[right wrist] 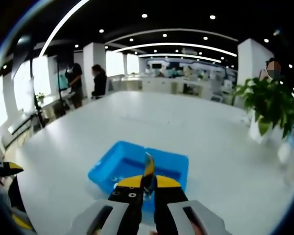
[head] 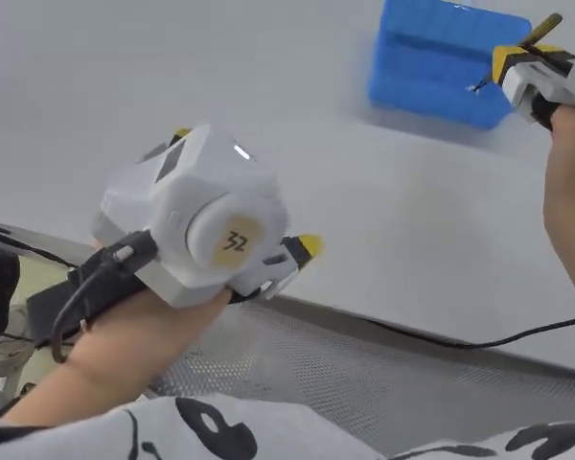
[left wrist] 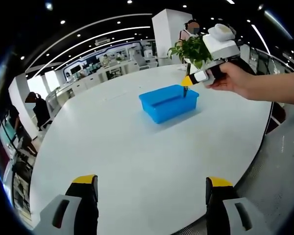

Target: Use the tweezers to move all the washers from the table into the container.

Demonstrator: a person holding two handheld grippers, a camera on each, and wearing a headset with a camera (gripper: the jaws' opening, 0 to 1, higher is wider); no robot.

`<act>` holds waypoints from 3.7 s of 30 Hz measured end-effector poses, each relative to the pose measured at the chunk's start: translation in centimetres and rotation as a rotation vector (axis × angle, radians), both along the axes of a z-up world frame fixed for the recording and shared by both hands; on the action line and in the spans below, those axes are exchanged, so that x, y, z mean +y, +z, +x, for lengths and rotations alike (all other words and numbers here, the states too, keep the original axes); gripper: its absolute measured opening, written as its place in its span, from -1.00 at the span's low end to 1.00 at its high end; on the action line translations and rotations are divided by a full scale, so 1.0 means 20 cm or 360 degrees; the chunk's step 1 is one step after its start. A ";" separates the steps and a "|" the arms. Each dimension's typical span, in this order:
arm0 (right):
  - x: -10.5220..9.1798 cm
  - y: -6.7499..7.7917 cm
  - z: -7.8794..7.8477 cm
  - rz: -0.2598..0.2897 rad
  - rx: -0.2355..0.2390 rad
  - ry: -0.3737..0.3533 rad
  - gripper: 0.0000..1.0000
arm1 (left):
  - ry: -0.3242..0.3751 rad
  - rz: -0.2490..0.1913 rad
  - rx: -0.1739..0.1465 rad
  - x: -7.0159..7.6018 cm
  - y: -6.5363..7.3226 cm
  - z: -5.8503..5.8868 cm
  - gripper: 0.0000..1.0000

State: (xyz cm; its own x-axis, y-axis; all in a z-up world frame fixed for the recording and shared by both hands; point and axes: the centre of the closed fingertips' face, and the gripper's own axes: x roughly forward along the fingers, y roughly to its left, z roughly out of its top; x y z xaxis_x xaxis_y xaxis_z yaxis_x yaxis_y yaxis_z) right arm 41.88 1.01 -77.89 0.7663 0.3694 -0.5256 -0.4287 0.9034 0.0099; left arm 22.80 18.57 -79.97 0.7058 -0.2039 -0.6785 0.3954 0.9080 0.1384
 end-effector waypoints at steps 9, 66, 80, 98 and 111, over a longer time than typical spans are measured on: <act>0.01 -0.08 0.00 -0.0016 0.0039 -0.0005 -0.92 | -0.0027 0.0038 -0.0007 -0.01 0.00 0.00 0.86; 0.17 0.07 -0.63 -0.0608 -0.0125 0.0916 -0.89 | -0.1336 -0.0249 -0.0154 -0.80 0.48 0.23 -0.80; 0.10 -0.16 -0.66 -0.0767 -0.0014 0.0922 -0.87 | -0.1535 -0.0080 -0.0128 -0.77 0.19 0.21 -1.00; 0.14 -0.27 -0.71 -0.0541 0.0144 0.0862 -0.56 | -0.1499 0.0107 0.0133 -0.62 -0.22 0.23 -1.00; 0.04 0.16 -0.70 -0.0074 0.0056 0.0554 -0.26 | -0.1215 0.0202 0.0211 -0.54 -0.30 0.26 -0.85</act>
State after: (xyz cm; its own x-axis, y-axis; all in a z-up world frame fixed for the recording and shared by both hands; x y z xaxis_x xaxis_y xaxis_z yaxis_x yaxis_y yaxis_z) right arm 27.91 1.90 -74.76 0.5798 0.5803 -0.5719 -0.7109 0.7032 -0.0071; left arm 28.07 7.84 -85.90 0.3129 -0.5150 -0.7980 0.9242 0.3587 0.1308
